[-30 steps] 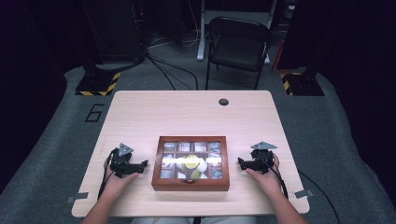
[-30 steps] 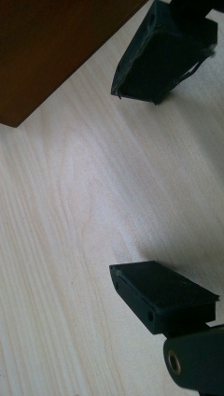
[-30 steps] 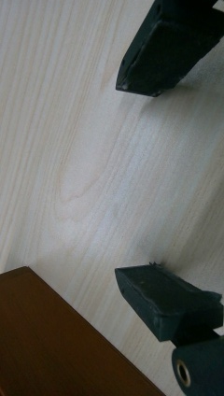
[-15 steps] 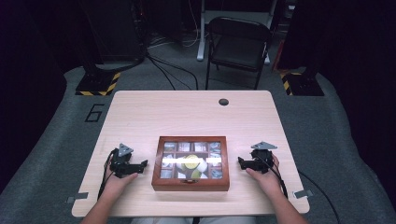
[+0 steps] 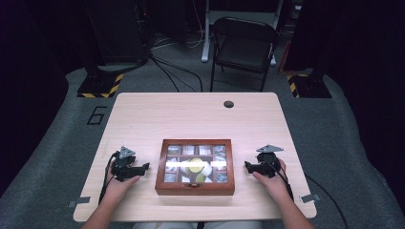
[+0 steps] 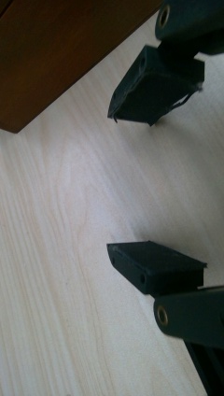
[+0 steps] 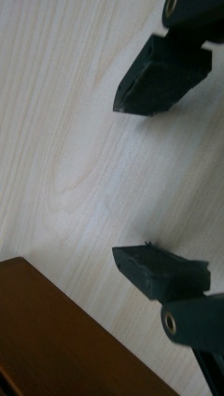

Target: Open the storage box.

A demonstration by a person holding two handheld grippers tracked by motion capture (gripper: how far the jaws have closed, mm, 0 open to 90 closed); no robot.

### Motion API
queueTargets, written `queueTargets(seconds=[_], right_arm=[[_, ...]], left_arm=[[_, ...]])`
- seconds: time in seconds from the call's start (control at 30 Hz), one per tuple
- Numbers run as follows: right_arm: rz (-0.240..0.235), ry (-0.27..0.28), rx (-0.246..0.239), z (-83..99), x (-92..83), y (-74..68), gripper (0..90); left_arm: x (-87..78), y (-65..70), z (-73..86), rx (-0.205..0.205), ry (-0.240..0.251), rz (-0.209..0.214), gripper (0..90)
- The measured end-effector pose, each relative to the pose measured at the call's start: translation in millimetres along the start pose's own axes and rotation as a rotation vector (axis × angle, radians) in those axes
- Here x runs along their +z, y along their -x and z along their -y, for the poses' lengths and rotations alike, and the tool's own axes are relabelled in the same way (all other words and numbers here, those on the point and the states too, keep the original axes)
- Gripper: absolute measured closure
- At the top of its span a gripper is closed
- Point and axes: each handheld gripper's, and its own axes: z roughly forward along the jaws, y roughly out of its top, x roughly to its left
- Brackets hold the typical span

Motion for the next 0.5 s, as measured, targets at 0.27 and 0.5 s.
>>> queueTargets(seconds=[0.27,0.5], right_arm=[[-0.032,0.01,-0.02,-1.0,-15.5,-6.0,35.1],[-0.061,0.044,-0.027,-5.1,-31.1,-15.8,37.6]], left_arm=[[-16.3,14.8,-7.7,0.047,0.025,0.017,31.5],[-29.2,19.6,-9.1,-0.003,0.043,0.061,31.7]])
